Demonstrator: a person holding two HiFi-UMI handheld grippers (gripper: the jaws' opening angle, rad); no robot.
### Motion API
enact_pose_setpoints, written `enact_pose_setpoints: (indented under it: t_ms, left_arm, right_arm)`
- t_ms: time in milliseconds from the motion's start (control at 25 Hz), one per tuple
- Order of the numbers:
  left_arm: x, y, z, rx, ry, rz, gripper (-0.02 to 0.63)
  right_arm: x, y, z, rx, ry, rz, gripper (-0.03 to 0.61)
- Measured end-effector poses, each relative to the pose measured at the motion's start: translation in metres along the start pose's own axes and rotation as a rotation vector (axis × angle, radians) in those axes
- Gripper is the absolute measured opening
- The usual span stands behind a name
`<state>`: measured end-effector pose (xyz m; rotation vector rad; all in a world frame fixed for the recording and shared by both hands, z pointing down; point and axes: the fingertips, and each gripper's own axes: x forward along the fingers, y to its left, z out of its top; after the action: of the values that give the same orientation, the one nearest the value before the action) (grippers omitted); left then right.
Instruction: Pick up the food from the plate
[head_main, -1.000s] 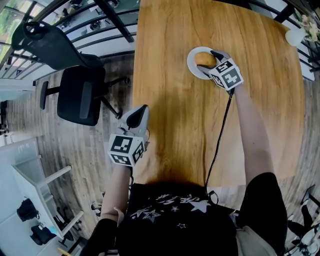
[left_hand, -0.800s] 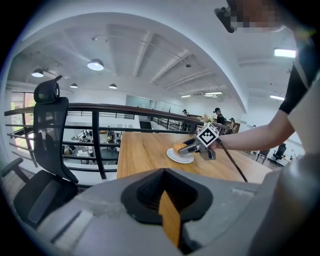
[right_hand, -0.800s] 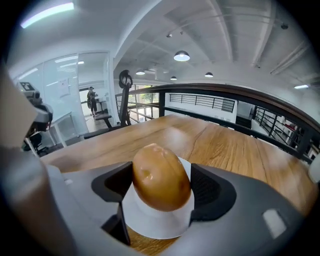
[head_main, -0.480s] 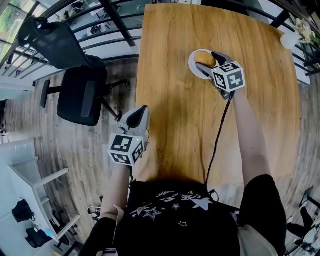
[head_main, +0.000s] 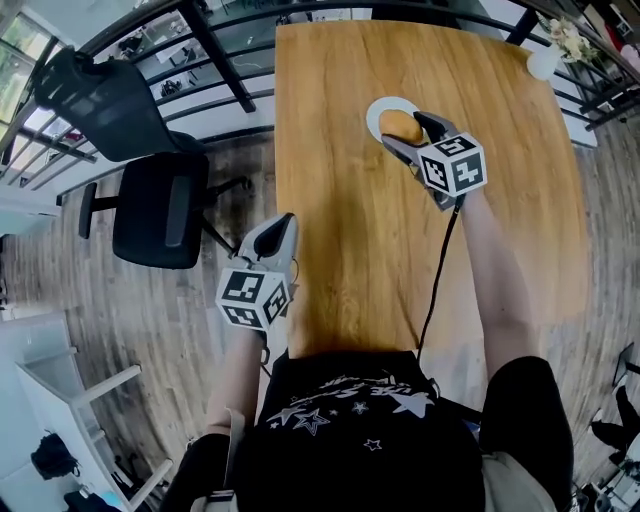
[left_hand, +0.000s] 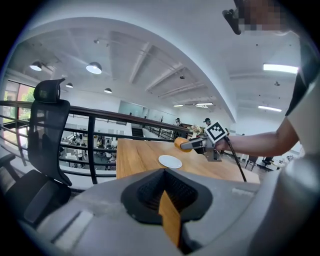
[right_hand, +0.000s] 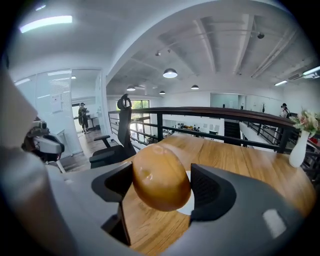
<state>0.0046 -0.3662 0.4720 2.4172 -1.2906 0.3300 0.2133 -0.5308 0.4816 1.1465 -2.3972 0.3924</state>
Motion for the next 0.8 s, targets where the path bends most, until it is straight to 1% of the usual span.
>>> enact_pose_setpoints:
  t_ms: [320, 520, 640, 800]
  left_arm:
    - [-0.038, 0.002, 0.005, 0.014, -0.023, -0.076, 0.002]
    - [-0.059, 0.003, 0.001, 0.029, -0.039, -0.135, 0.002]
    - [-0.071, 0.0, -0.005, 0.037, -0.039, -0.176, 0.001]
    - [-0.084, -0.007, -0.014, 0.06, -0.033, -0.245, 0.002]
  right_arm:
    - [-0.05, 0.049, 0.002, 0.031, -0.035, -0.076, 0.364]
    - [-0.086, 0.074, -0.002, 0.053, -0.082, -0.155, 0.364]
    - [-0.105, 0.09, -0.006, 0.09, -0.12, -0.201, 0.364]
    - [-0.129, 0.117, -0.022, 0.168, -0.18, -0.247, 0.364]
